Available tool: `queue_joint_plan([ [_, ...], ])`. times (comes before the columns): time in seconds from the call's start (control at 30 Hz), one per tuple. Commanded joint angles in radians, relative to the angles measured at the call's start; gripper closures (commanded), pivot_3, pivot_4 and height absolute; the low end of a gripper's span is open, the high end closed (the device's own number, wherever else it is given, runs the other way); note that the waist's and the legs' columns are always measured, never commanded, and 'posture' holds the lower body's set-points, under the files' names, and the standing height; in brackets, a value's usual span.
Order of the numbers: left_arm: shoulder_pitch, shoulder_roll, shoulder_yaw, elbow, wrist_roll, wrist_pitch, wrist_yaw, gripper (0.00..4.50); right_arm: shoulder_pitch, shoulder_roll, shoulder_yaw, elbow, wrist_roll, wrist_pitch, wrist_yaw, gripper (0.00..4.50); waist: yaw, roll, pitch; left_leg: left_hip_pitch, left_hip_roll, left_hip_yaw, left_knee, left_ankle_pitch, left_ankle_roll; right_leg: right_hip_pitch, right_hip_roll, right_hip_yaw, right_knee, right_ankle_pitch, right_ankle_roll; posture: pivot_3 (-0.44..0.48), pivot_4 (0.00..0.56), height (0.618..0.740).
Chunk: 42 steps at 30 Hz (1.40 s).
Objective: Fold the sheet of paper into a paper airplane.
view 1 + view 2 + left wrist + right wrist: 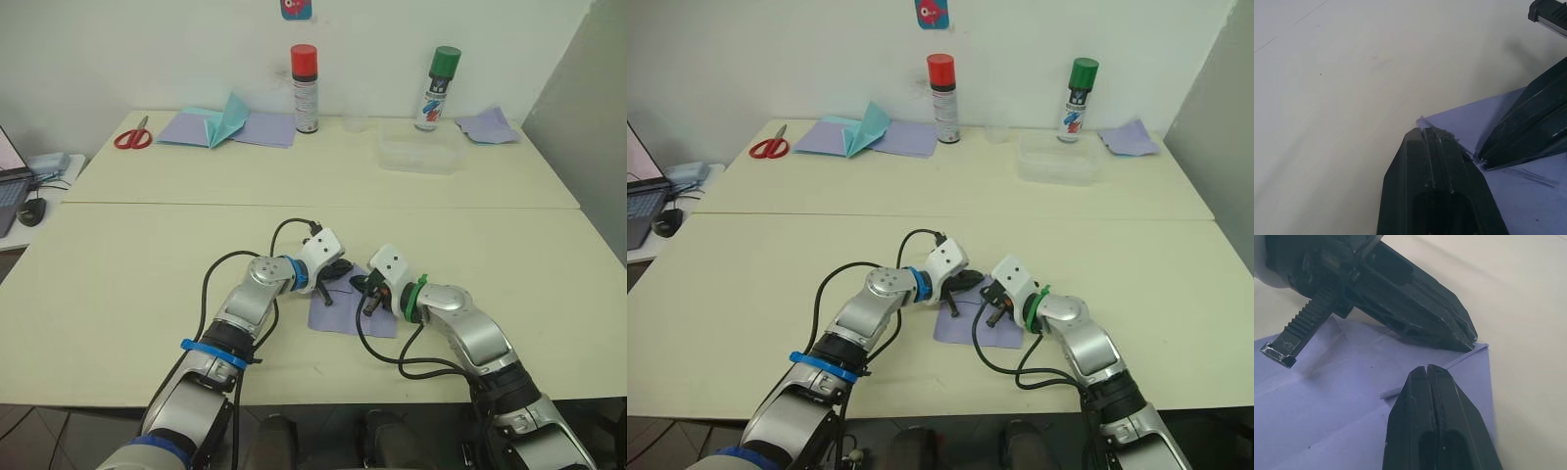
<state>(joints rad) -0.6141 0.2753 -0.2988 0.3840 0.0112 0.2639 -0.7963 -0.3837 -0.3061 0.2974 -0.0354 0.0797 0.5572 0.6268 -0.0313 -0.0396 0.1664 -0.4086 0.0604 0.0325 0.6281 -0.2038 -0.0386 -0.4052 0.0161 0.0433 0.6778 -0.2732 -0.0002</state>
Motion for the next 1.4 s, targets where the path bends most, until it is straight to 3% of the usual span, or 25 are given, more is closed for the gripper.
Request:
queue_joint_plan([
  [0.03,0.069,0.047,-0.024,-0.084,0.006,0.074,-0.044,4.48,0.009,-0.003,0.019,0.024,-0.015,0.024,-0.002,4.5,-0.001,0.0,0.0,0.0,0.0,0.0,0.0,0.0,0.0,0.0,0.0,0.0,0.0,0.0,0.0,0.0,0.15,0.74],
  [0.27,0.179,0.144,-0.007,-0.274,-0.003,0.137,-0.056,4.48,0.004,-0.004,0.018,0.031,-0.016,0.02,0.0,4.5,-0.002,0.001,0.0,0.0,0.001,-0.001,-0.002,0.0,0.0,-0.001,0.0,0.001,0.0,-0.001,-0.002,0.0,0.15,0.74],
  [0.43,0.244,0.162,-0.01,-0.355,-0.018,0.151,-0.052,4.48,-0.004,-0.004,0.019,0.038,-0.015,0.017,0.003,4.5,-0.002,0.001,0.0,0.001,0.002,0.0,-0.002,0.0,0.0,0.0,0.0,0.001,0.0,-0.001,-0.002,0.0,0.15,0.74],
  [0.8,0.259,0.146,-0.046,-0.3,0.04,0.036,0.006,4.48,-0.064,0.105,-0.033,0.062,0.03,-0.122,-0.013,4.5,-0.001,0.001,0.0,0.002,0.002,-0.001,-0.002,0.0,0.0,0.0,0.0,0.001,0.001,-0.001,-0.002,0.0,0.15,0.74],
  [1.03,0.267,0.147,-0.05,-0.292,0.039,0.02,0.001,4.48,-0.095,0.079,0.039,0.153,-0.074,-0.126,-0.026,4.5,-0.001,0.001,0.0,0.0,0.002,0.001,-0.002,0.0,0.0,-0.001,-0.002,0.001,0.0,-0.001,-0.002,0.0,0.15,0.74],
  [1.4,0.268,0.148,-0.047,-0.292,0.04,0.02,0.001,4.48,-0.121,0.093,0.008,0.241,-0.135,-0.107,-0.139,4.5,-0.001,0.001,0.0,0.002,0.002,0.0,-0.002,0.0,0.0,0.0,-0.001,0.001,0.001,-0.001,-0.002,0.0,0.15,0.74],
])
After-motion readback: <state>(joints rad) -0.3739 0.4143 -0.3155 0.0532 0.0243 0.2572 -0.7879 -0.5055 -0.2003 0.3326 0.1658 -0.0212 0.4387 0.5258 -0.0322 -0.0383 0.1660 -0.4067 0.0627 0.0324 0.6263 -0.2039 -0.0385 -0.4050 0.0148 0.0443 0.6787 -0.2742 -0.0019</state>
